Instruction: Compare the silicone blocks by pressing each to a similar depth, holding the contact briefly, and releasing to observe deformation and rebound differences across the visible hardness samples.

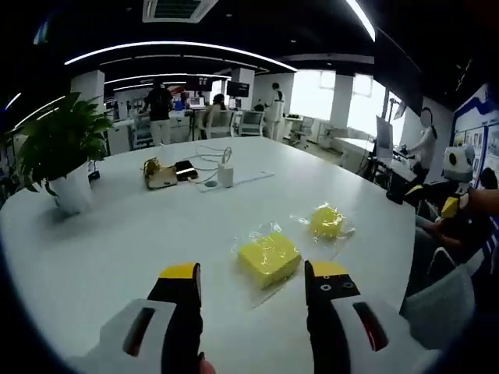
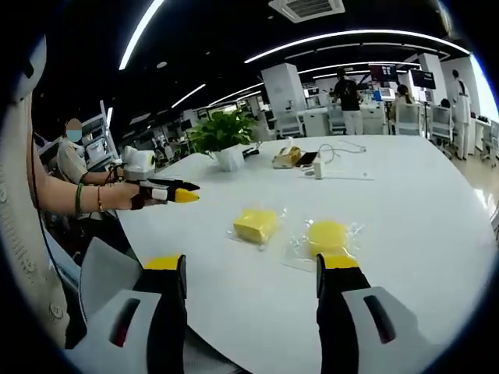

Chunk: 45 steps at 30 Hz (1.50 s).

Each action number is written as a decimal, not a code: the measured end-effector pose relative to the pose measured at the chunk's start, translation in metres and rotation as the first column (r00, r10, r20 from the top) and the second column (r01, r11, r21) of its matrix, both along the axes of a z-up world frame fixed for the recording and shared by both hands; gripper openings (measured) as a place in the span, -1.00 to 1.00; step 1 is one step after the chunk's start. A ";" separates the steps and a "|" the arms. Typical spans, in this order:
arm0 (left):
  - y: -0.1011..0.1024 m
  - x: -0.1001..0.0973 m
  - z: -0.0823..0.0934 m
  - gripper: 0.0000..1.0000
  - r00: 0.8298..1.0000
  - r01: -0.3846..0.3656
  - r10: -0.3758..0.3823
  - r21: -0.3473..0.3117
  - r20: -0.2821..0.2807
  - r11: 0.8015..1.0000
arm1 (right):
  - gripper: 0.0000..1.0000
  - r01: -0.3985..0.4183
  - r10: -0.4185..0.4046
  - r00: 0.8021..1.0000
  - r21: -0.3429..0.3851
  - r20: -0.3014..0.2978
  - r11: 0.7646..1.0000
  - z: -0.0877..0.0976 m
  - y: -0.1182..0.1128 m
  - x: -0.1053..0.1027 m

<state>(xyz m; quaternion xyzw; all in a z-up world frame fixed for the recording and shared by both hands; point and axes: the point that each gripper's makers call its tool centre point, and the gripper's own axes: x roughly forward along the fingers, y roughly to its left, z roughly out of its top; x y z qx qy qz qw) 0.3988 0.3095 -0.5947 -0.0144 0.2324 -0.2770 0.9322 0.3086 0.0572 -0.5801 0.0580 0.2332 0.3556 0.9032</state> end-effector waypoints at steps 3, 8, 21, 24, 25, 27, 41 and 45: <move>-0.003 -0.021 0.011 0.07 1.000 -0.020 0.020 -0.025 0.007 0.999 | 0.28 0.002 -0.002 1.000 0.019 -0.020 1.000 -0.004 0.000 -0.008; -0.008 -0.053 0.025 0.16 0.998 -0.066 0.067 -0.076 0.012 0.995 | 0.34 0.008 -0.006 0.999 0.060 -0.034 0.998 -0.006 -0.001 -0.020; -0.005 -0.118 0.023 0.30 0.980 -0.198 0.194 -0.140 -0.042 0.970 | 0.37 0.077 -0.073 0.997 0.102 -0.038 0.992 -0.007 -0.015 -0.032; -0.002 -0.125 0.020 0.31 0.977 -0.215 0.210 -0.139 -0.048 0.967 | 0.35 0.088 -0.085 0.996 0.099 -0.030 0.991 -0.005 -0.017 -0.031; -0.002 -0.126 0.020 0.31 0.976 -0.217 0.212 -0.141 -0.050 0.966 | 0.36 0.088 -0.085 0.996 0.098 -0.028 0.991 -0.006 -0.017 -0.031; -0.002 -0.128 0.018 0.31 0.976 -0.218 0.212 -0.139 -0.056 0.966 | 0.35 0.084 -0.082 0.996 0.097 -0.033 0.992 -0.006 -0.017 -0.032; -0.006 -0.126 0.015 0.32 0.976 -0.215 0.208 -0.123 -0.071 0.969 | 0.34 0.093 -0.090 0.995 0.103 -0.036 0.990 -0.010 -0.022 -0.030; -0.012 -0.119 0.017 0.33 0.977 -0.206 0.197 -0.128 -0.079 0.970 | 0.33 0.080 -0.077 0.996 0.100 -0.038 0.992 -0.012 -0.020 -0.029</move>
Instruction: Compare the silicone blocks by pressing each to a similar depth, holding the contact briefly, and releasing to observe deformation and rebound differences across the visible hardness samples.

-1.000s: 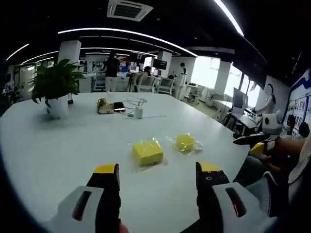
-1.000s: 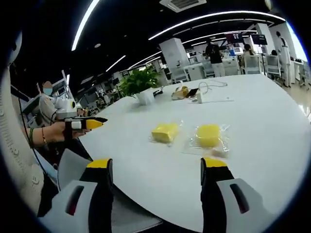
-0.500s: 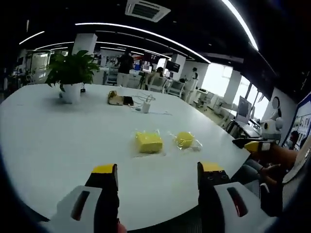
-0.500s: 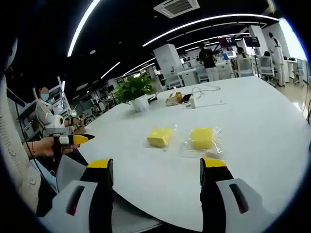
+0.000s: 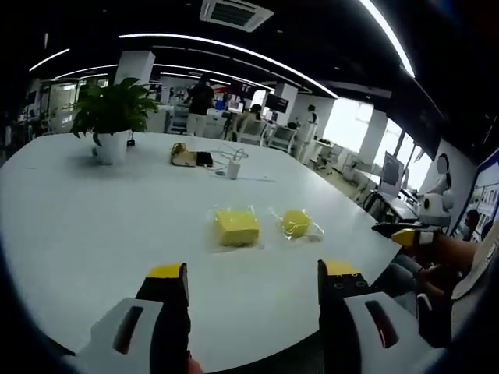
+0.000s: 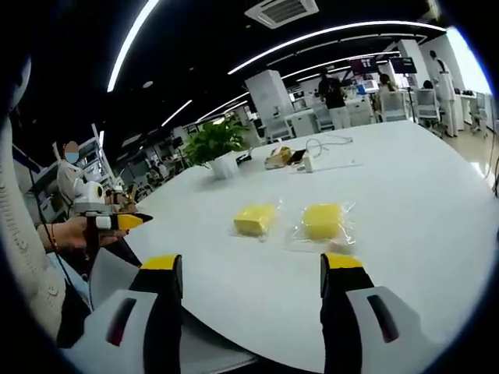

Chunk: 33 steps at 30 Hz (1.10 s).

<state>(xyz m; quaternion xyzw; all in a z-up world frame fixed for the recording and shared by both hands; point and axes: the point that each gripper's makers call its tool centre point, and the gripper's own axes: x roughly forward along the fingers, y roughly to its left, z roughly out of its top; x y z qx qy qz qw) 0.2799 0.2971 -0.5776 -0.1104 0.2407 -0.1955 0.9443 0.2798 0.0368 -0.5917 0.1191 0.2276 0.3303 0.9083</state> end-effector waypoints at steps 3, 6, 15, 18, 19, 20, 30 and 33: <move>-0.005 0.009 0.002 0.32 1.000 0.004 -0.004 -0.018 -0.003 1.000 | 0.33 -0.002 0.002 1.000 0.007 -0.001 1.000 0.001 0.001 0.002; -0.011 0.024 0.005 0.32 1.000 0.013 -0.014 -0.043 -0.004 0.999 | 0.34 -0.013 0.013 1.000 -0.010 0.002 1.000 -0.001 0.002 0.004; -0.048 0.072 0.008 0.30 0.994 0.105 -0.106 -0.068 0.000 0.992 | 0.33 -0.016 0.016 1.000 -0.004 -0.011 1.000 -0.005 -0.004 0.015; -0.062 0.087 0.005 0.30 0.991 0.131 -0.132 -0.067 -0.004 0.989 | 0.33 -0.018 0.018 1.000 -0.003 -0.018 1.000 -0.008 -0.007 0.019; -0.068 0.094 0.002 0.30 0.989 0.145 -0.145 -0.063 -0.006 0.987 | 0.32 -0.019 0.019 1.000 -0.002 -0.023 1.000 -0.009 -0.008 0.021; -0.072 0.097 0.000 0.30 0.988 0.155 -0.156 -0.062 -0.015 0.986 | 0.32 -0.019 0.019 1.000 0.000 -0.025 1.000 -0.010 -0.009 0.022; -0.110 0.130 -0.021 0.29 0.971 0.231 -0.234 -0.055 -0.050 0.971 | 0.32 -0.032 0.032 0.998 -0.005 -0.047 0.999 -0.019 -0.016 0.036; -0.117 0.137 -0.025 0.30 0.968 0.242 -0.245 -0.059 -0.058 0.968 | 0.32 -0.033 0.033 0.998 -0.004 -0.050 0.999 -0.021 -0.017 0.038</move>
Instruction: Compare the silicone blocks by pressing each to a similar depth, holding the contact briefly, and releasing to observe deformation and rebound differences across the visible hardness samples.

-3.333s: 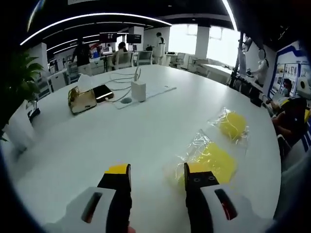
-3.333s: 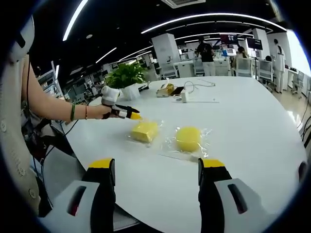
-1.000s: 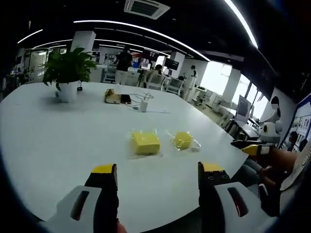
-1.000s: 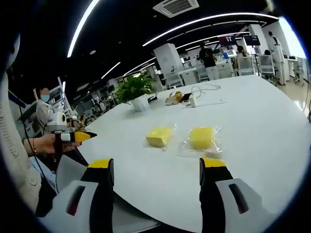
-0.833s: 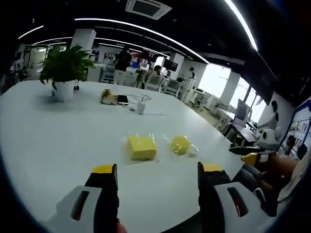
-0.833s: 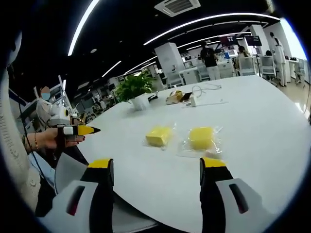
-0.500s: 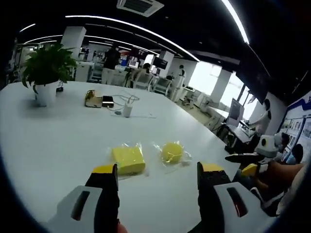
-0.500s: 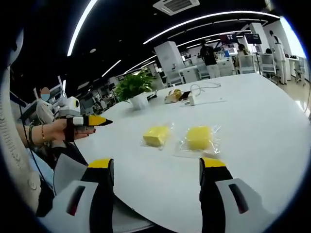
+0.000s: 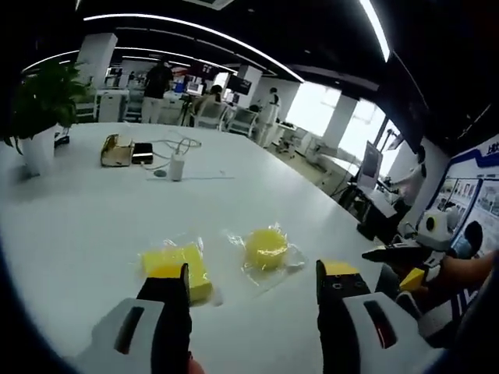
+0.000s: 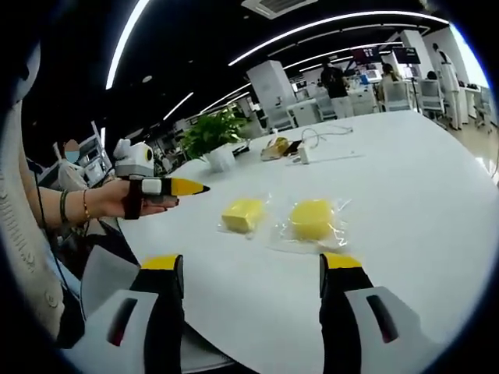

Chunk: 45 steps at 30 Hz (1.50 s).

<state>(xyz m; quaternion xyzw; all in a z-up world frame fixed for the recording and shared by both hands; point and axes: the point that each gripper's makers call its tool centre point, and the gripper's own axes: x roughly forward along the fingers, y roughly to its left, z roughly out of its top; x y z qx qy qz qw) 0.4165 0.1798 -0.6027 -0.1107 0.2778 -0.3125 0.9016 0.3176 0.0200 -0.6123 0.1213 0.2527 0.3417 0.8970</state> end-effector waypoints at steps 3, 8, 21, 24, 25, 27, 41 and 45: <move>-0.006 0.008 -0.004 0.30 1.000 0.013 -0.013 0.011 -0.004 1.000 | 0.32 -0.002 0.002 1.000 0.002 -0.004 1.000 -0.001 -0.002 0.003; -0.012 0.022 -0.012 0.30 1.000 0.023 -0.022 0.017 -0.017 1.000 | 0.31 -0.008 0.008 1.000 0.002 -0.010 1.000 -0.004 -0.003 0.006; -0.041 0.064 -0.045 0.28 0.996 0.014 -0.017 -0.030 -0.092 0.999 | 0.29 -0.006 0.006 0.999 -0.008 -0.038 1.000 -0.016 -0.014 0.007; -0.050 0.074 -0.054 0.26 0.992 0.002 -0.008 -0.047 -0.125 0.999 | 0.29 0.001 -0.001 0.999 -0.007 -0.047 1.000 -0.021 -0.020 0.009; -0.053 0.077 -0.059 0.25 0.990 0.005 -0.011 -0.044 -0.142 0.999 | 0.29 0.003 -0.003 0.999 -0.006 -0.049 1.000 -0.022 -0.021 0.009; -0.058 0.080 -0.066 0.24 0.987 0.012 -0.017 -0.030 -0.162 0.999 | 0.28 0.008 -0.008 0.999 -0.010 -0.054 1.000 -0.024 -0.024 0.010; -0.089 0.109 -0.101 0.12 0.953 -0.018 -0.009 -0.089 -0.302 0.996 | 0.28 0.041 -0.041 0.996 0.000 -0.083 0.999 -0.037 -0.036 0.012; -0.091 0.119 -0.109 0.08 0.940 -0.054 0.008 -0.126 -0.341 0.991 | 0.27 0.052 -0.052 0.995 0.000 -0.091 0.999 -0.040 -0.041 0.011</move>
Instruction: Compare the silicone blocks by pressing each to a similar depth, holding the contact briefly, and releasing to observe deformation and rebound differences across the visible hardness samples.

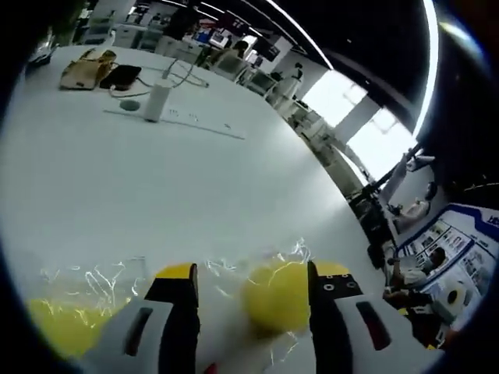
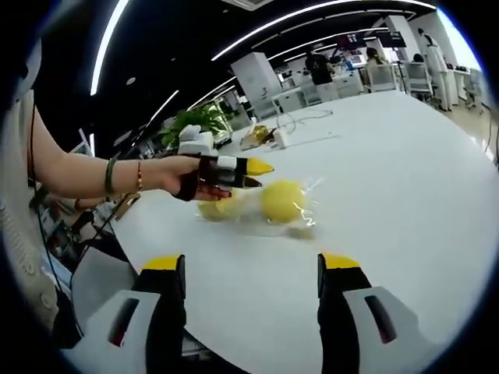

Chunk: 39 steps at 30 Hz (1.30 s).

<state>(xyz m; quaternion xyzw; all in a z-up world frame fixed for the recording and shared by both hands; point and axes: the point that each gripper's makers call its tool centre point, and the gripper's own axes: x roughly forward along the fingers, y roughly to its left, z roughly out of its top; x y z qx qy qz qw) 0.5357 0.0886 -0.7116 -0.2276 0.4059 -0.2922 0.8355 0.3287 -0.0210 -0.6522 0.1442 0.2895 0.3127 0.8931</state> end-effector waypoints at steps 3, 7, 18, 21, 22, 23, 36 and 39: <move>-0.003 0.002 -0.007 0.03 0.999 0.000 0.000 -0.009 -0.034 1.000 | 0.27 0.013 -0.013 1.000 0.000 -0.009 1.000 -0.004 -0.005 -0.001; -0.005 0.004 -0.014 -0.17 0.996 -0.028 0.024 -0.045 -0.087 0.999 | 0.27 0.024 -0.024 1.000 -0.002 -0.018 1.000 -0.006 -0.008 -0.001; -0.002 0.007 -0.021 -0.73 0.988 -0.072 0.057 -0.105 -0.142 0.992 | 0.25 0.035 -0.035 0.999 -0.003 -0.024 0.999 -0.008 -0.013 0.001; -0.002 0.008 -0.020 -0.93 0.985 -0.090 0.069 -0.135 -0.158 0.987 | 0.25 0.034 -0.034 0.999 -0.004 -0.026 0.999 -0.008 -0.012 0.001; -0.001 0.008 -0.019 -0.98 0.984 -0.094 0.070 -0.145 -0.163 0.985 | 0.25 0.035 -0.035 0.999 -0.002 -0.028 0.999 -0.008 -0.012 0.001; -0.001 0.008 -0.020 -0.99 0.985 -0.092 0.068 -0.143 -0.162 0.985 | 0.25 0.035 -0.035 0.999 -0.001 -0.028 0.999 -0.008 -0.012 0.001; -0.009 0.009 0.003 -1.00 0.999 -0.027 0.024 -0.088 -0.039 0.996 | 0.25 0.040 -0.040 0.999 -0.002 -0.022 0.999 -0.006 -0.013 0.002; -0.012 0.012 0.015 -1.00 0.999 0.004 -0.002 -0.062 0.036 0.998 | 0.24 0.039 -0.039 0.999 -0.003 -0.019 0.999 -0.005 -0.014 0.002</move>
